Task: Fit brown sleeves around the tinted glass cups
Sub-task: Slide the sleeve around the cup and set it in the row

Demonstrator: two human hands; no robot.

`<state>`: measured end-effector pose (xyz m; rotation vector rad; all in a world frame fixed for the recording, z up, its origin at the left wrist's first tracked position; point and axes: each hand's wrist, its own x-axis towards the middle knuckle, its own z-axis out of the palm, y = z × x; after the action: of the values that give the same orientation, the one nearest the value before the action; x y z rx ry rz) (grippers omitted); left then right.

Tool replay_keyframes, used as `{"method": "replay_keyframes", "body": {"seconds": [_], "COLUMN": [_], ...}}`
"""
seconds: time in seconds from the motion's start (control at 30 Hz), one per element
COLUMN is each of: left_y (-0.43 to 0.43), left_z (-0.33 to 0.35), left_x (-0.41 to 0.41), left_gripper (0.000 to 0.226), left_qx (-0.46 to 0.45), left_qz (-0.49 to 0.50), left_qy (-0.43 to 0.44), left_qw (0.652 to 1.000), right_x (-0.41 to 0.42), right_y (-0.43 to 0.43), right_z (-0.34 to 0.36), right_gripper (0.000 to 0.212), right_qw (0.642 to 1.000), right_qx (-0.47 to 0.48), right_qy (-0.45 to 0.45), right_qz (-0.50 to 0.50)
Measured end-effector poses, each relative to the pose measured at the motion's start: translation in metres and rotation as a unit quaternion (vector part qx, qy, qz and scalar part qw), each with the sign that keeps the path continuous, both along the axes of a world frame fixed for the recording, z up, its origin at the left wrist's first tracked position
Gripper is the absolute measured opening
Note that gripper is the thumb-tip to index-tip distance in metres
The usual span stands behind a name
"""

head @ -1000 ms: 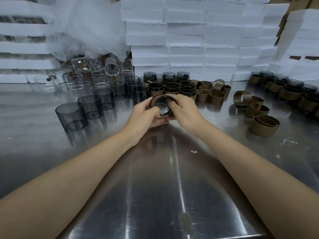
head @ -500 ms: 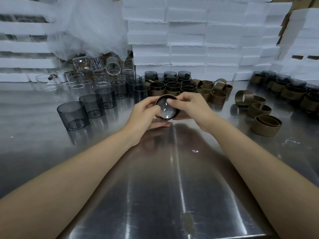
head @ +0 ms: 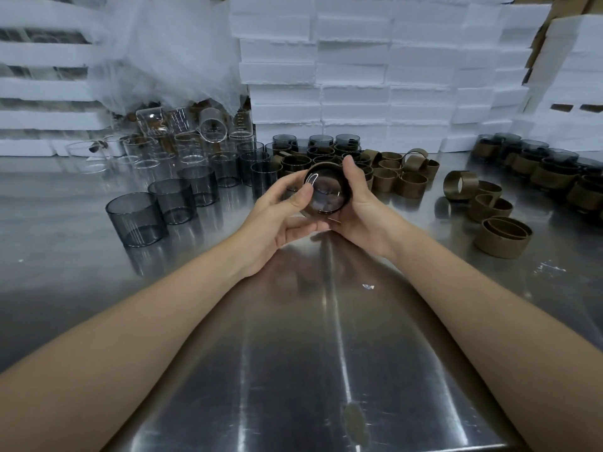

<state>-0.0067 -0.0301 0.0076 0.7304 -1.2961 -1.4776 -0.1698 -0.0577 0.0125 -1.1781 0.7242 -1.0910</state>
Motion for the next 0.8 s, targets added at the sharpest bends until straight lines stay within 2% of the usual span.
{"method": "replay_keyframes", "body": {"seconds": [0.1,0.27,0.37,0.57,0.73,0.8], "left_y": [0.001,-0.002,-0.003,-0.006,-0.008,-0.008], "left_z": [0.0,0.0,0.0,-0.001,-0.004,-0.007], "left_x": [-0.003,-0.003,-0.004,-0.007,-0.007,-0.006], "left_gripper": [0.065,0.051,0.05,0.045,0.064,0.056], "left_qx": [0.011,0.013,0.019,0.02,0.012,-0.005], "left_qz": [0.018,0.002,0.001,-0.006,-0.014,-0.019], "left_qy": [-0.01,-0.003,0.008,0.052,0.06,0.058], "left_qw": [1.0,1.0,1.0,0.998,0.998,0.998], "right_x": [0.005,0.015,0.017,0.018,0.019,0.018], "right_y": [0.0,0.005,0.007,0.003,0.001,0.0], "right_z": [0.004,0.007,0.01,0.014,0.013,0.013], "right_gripper": [0.05,0.046,0.045,0.037,0.035,0.033], "right_qw": [0.998,0.978,0.965,0.949,0.953,0.961], "right_qx": [0.039,0.146,0.177,0.183,0.157,0.128], "right_qy": [-0.041,-0.141,-0.181,-0.244,-0.25,-0.232], "right_qz": [-0.033,-0.055,-0.062,-0.074,-0.073,-0.081]}}
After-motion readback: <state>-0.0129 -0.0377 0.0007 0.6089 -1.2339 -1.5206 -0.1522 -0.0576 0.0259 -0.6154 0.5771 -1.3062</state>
